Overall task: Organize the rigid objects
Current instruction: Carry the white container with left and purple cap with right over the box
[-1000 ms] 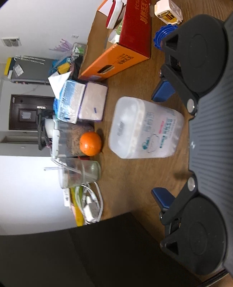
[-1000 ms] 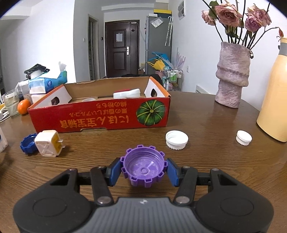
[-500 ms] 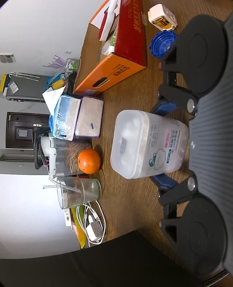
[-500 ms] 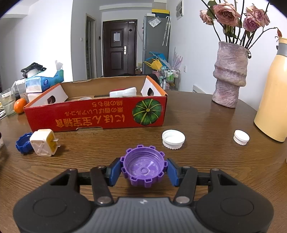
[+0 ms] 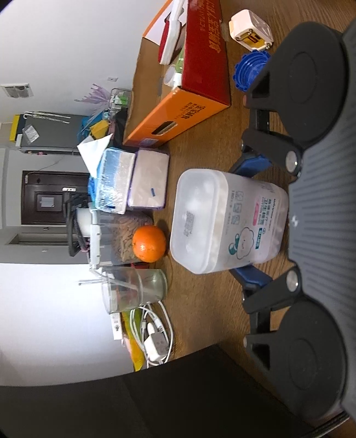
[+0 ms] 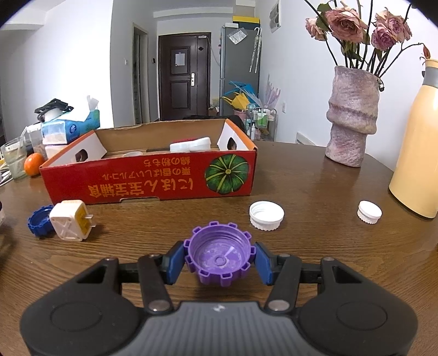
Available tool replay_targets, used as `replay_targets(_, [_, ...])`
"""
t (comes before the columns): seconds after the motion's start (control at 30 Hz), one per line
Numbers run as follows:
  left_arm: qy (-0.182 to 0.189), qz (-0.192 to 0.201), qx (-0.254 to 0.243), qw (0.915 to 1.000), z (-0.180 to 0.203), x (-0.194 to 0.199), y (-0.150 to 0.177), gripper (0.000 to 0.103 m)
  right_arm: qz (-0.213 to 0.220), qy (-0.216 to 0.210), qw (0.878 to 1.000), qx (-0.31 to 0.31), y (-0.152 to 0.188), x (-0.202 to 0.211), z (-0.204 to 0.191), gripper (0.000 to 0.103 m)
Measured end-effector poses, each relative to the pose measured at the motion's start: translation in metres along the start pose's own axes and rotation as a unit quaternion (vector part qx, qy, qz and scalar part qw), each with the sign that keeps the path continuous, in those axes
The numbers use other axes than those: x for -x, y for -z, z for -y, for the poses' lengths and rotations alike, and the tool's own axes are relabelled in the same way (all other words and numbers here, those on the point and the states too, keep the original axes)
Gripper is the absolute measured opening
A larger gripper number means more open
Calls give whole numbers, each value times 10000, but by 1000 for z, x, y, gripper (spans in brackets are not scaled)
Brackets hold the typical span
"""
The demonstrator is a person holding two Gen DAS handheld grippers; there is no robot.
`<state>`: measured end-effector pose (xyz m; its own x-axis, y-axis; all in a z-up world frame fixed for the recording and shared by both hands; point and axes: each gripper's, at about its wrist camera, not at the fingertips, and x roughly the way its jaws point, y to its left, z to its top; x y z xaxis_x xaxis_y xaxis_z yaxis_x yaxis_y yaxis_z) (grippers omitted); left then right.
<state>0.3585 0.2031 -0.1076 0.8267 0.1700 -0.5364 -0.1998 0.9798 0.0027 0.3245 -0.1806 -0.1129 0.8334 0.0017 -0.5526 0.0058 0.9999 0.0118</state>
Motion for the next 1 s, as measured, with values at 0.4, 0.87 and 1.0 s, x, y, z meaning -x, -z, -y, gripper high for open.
replay_targets(0.4, [-64, 71, 189, 9998, 20, 27, 8, 69, 122, -244, 9996, -32, -1, 8, -1, 53])
replay_targets(0.87, [68, 370, 297, 9988, 57, 68, 18, 69, 252, -503, 9984, -33, -3, 20, -5, 53])
replay_targets(1.0, [130, 460, 331, 9983, 67, 78, 20, 69, 299, -578, 9979, -42, -3, 24, -5, 53])
